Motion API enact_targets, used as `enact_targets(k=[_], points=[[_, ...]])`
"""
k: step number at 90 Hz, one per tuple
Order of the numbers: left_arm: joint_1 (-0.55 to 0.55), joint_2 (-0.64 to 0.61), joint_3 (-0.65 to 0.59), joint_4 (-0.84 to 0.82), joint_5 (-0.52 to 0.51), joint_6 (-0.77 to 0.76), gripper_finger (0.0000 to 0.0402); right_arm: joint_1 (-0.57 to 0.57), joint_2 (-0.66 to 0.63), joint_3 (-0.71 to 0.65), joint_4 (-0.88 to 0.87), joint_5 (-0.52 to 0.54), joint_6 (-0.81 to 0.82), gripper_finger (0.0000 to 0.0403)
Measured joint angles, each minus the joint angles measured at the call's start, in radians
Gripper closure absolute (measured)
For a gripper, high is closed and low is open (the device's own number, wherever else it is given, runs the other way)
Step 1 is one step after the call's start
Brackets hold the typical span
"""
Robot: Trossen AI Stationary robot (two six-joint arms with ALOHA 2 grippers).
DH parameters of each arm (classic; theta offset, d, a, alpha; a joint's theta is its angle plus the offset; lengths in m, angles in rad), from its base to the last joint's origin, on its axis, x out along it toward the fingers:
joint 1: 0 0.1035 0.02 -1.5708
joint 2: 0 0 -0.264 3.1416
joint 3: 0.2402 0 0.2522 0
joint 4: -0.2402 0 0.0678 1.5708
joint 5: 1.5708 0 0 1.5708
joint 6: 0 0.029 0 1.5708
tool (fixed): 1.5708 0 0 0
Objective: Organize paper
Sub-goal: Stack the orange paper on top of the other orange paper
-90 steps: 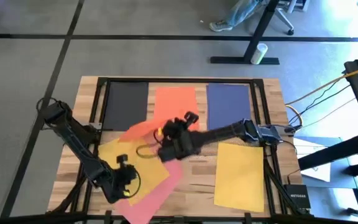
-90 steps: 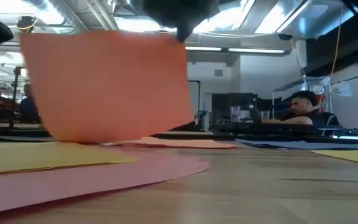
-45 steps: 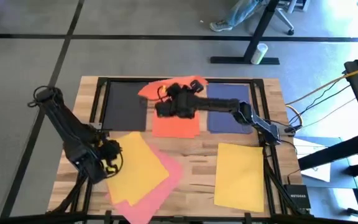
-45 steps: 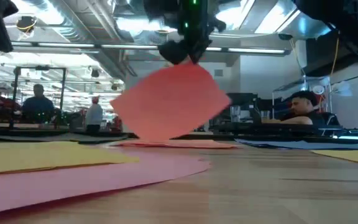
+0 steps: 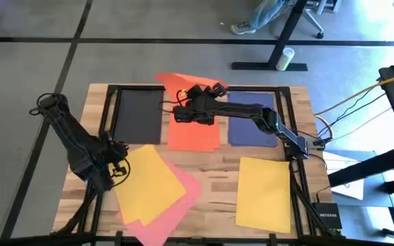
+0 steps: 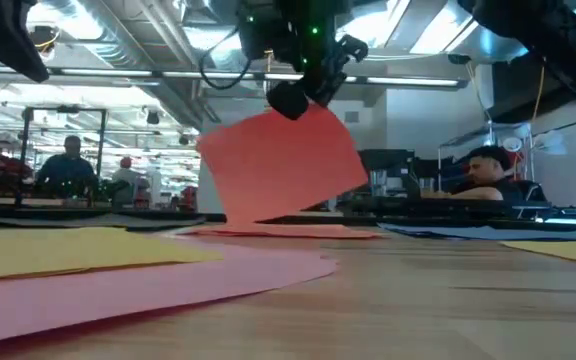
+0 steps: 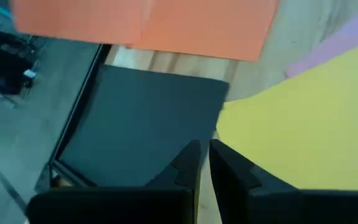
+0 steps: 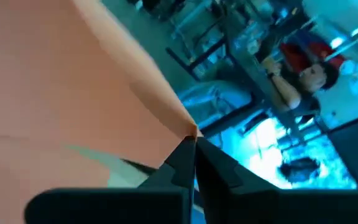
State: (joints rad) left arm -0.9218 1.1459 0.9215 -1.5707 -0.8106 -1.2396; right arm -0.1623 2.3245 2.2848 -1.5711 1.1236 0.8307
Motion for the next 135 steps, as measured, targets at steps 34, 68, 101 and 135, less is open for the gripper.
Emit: enact_targets(k=[34, 68, 101, 135], points=[[0.0, -0.134, -0.058, 0.009, 0.003, -0.038, 0.0382, 0.112, 0.0, -0.073, 0.0, -0.549, 0.041, 0.0403], [0.026, -0.164, -0.085, 0.049, 0.007, -0.028, 0.0382, 0.249, 0.0, -0.207, 0.268, -0.776, 0.111, 0.0403], [0.103, -0.166, -0.152, 0.214, 0.037, 0.108, 0.0382, 0.211, 0.001, -0.402, 0.868, -0.737, 0.113, 0.0402], [0.111, -0.166, -0.178, 0.224, 0.079, 0.095, 0.0382, 0.265, 0.002, -0.591, 1.048, -0.567, 0.5, 0.0402]])
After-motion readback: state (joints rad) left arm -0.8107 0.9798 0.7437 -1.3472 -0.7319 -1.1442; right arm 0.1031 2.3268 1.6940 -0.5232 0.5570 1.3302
